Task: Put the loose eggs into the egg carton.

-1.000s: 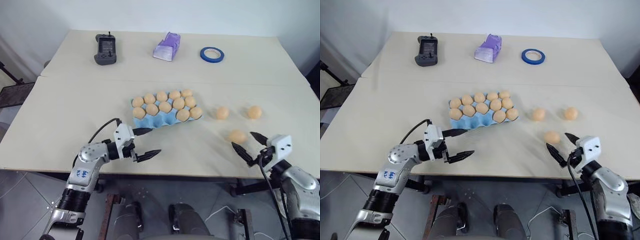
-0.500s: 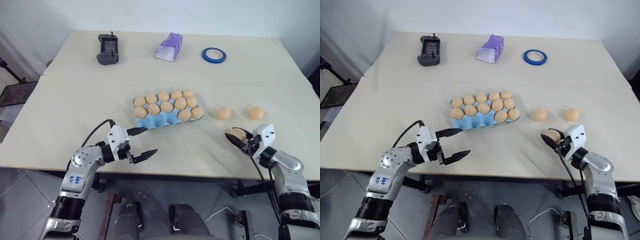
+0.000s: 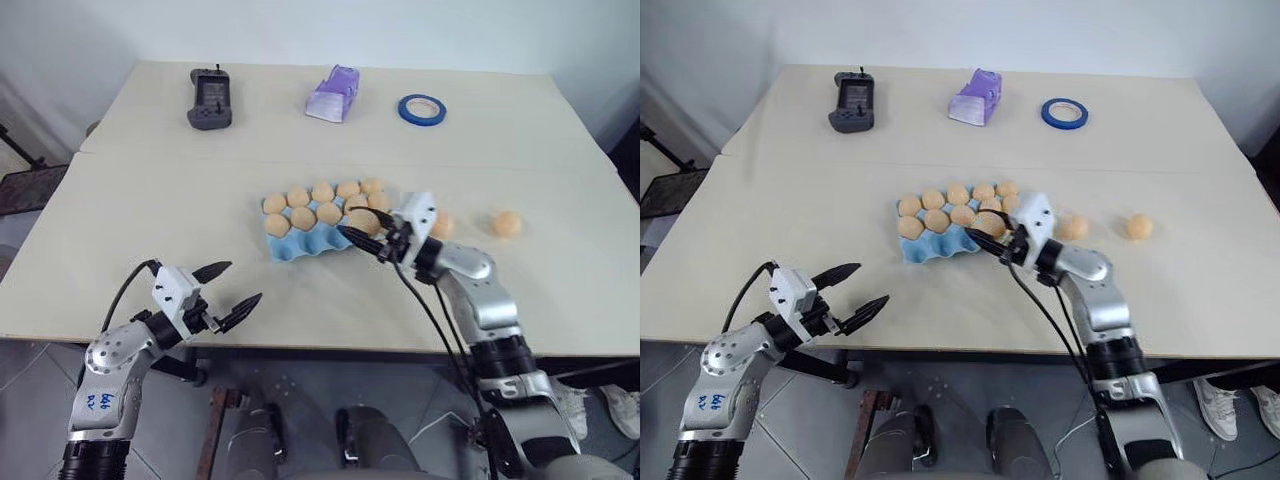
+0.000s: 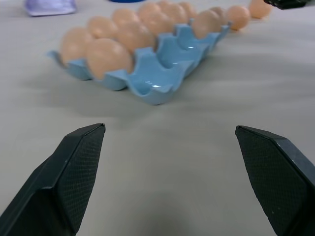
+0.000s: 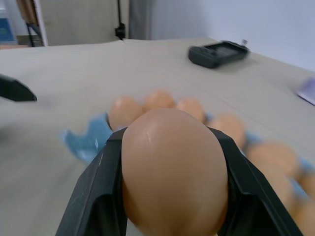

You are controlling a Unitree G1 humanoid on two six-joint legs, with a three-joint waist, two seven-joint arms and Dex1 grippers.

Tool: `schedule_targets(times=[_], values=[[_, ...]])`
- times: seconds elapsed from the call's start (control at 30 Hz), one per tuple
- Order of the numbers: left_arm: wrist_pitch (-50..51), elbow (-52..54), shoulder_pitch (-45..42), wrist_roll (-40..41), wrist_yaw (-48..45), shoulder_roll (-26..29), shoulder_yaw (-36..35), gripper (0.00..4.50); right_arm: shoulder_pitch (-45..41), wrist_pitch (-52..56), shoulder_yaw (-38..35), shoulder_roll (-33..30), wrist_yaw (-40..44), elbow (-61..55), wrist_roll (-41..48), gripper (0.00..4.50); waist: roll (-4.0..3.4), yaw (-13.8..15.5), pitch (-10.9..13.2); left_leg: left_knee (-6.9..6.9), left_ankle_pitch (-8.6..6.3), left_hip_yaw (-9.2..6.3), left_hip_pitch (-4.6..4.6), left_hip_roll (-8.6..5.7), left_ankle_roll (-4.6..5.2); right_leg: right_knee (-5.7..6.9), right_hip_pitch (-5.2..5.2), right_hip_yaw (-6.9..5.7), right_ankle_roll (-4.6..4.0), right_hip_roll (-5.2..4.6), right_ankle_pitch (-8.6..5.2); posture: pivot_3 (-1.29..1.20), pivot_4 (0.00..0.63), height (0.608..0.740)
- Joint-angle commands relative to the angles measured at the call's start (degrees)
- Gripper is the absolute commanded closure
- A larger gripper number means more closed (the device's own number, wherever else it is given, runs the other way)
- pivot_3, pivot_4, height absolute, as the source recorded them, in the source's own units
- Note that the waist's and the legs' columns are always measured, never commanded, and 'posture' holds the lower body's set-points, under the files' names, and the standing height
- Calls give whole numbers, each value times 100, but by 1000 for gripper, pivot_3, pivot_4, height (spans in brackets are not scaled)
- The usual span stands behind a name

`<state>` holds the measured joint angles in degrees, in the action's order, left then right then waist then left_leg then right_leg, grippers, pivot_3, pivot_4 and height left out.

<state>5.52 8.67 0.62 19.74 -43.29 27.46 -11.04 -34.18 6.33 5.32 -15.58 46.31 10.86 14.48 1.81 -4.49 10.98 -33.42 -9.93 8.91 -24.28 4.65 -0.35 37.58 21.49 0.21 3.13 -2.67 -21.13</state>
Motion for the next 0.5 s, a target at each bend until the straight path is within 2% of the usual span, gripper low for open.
schedule_targets(times=[0.03,0.1,0.2,0.37,0.5], values=[[-47,375,83,85,115,-6,-58,0,-313,-227,144,168,-105,484,-239,2701,3,-6,-2,8,0,2,-3,-2,1,-8,1,0,0,-2,0,0,150,740],[-37,443,112,80,163,-14,-44,0,-422,-282,127,224,-195,768,-322,2701,3,-13,-2,22,-2,8,-5,-3,2,-18,5,2,0,-2,0,0,150,740],[-15,592,193,89,250,-12,-75,0,-480,-355,79,253,-164,962,-335,1850,3,-25,-2,31,-3,9,-6,-2,-1,-19,12,1,-8,4,-6,0,150,740],[7,731,336,127,319,14,-112,0,-401,-334,0,203,-47,790,-233,74,3,-55,-1,27,-4,12,-5,10,-1,-14,14,7,-9,23,-10,0,150,740],[27,748,323,142,337,21,-77,0,-262,-192,-74,113,107,382,-60,32,3,-47,-1,17,-3,11,-2,11,-4,-3,13,7,-9,23,-10,0,150,740]])
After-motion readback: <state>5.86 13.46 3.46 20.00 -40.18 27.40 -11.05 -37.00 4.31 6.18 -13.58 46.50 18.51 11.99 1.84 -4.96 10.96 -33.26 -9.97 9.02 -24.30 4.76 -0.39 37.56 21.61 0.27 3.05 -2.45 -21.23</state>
